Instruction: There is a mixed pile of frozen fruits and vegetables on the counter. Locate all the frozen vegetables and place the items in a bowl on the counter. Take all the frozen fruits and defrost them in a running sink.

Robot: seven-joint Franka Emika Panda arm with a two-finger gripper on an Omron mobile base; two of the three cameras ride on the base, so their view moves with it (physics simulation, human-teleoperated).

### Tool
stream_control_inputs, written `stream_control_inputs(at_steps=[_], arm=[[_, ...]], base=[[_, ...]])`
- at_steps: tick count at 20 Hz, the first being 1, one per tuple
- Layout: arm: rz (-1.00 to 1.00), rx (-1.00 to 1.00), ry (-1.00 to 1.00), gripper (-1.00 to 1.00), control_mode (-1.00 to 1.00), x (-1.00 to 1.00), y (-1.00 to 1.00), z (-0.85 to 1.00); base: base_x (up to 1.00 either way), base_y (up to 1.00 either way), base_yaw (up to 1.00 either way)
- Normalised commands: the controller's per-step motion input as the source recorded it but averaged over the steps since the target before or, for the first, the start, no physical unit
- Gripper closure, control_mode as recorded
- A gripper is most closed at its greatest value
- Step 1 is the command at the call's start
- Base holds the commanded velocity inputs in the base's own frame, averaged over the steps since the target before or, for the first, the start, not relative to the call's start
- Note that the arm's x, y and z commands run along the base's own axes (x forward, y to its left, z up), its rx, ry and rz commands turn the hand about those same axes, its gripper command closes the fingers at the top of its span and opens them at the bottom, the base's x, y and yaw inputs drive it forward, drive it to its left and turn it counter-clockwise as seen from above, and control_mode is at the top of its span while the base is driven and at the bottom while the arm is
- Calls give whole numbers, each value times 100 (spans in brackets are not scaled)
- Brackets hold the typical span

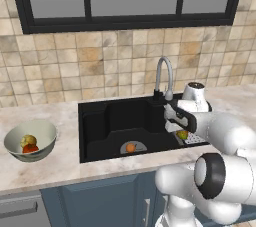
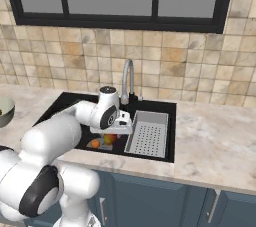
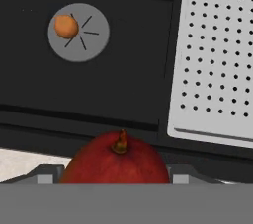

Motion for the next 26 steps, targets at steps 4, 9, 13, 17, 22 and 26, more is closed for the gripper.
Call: stream_control_inputs(at_steps=[4, 9, 13, 17, 22, 26], arm=[[0, -1, 1, 100, -100, 28, 99, 0], [0, -5, 3, 100, -100, 57, 71, 0], [0, -6, 4, 100, -100, 71, 36, 0], [0, -5, 7, 100, -100, 71, 33, -5], [0, -4, 9, 100, -100, 57, 29, -33], [0, 0, 9, 100, -100, 38, 6, -64]], base=[[0, 0, 0], [0, 0, 0], [0, 0, 0], [0, 0, 0], [0, 0, 0], [0, 0, 0]])
